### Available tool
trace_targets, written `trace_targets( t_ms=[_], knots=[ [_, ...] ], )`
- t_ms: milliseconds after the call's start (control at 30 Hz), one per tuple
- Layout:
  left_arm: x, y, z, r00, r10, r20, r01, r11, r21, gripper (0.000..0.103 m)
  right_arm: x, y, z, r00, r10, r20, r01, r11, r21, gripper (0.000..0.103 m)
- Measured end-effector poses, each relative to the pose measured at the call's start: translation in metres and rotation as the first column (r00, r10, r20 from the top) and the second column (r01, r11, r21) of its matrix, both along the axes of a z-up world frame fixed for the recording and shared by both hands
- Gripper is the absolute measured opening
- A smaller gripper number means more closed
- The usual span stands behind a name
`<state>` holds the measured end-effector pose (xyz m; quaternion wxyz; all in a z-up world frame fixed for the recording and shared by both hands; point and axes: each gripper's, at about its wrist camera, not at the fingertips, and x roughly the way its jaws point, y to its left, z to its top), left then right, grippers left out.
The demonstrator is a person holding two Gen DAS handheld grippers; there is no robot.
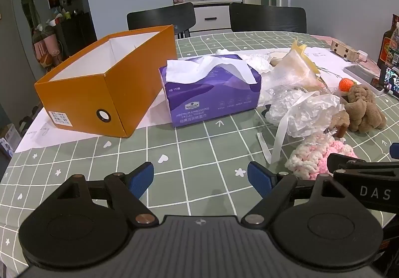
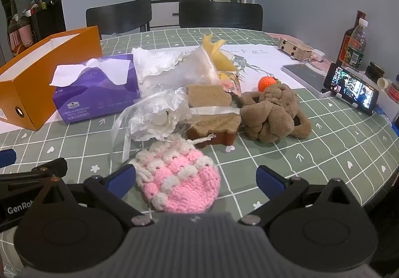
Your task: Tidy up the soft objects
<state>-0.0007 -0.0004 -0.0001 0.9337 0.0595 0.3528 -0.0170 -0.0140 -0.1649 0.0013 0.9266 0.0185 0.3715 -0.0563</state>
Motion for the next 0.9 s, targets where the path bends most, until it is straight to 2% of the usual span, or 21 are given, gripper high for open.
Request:
trace_targets(
  t_ms=[900],
  knots=[
    [-0.0013,0.0015,0.0013,1.0,0.004,-0.001,-0.004,1.0,-0.002,0.099,-0.0018,-0.0009,0.001,1.0,0.0,0.0,0.0,1.0,0.0,0.1]
  ],
)
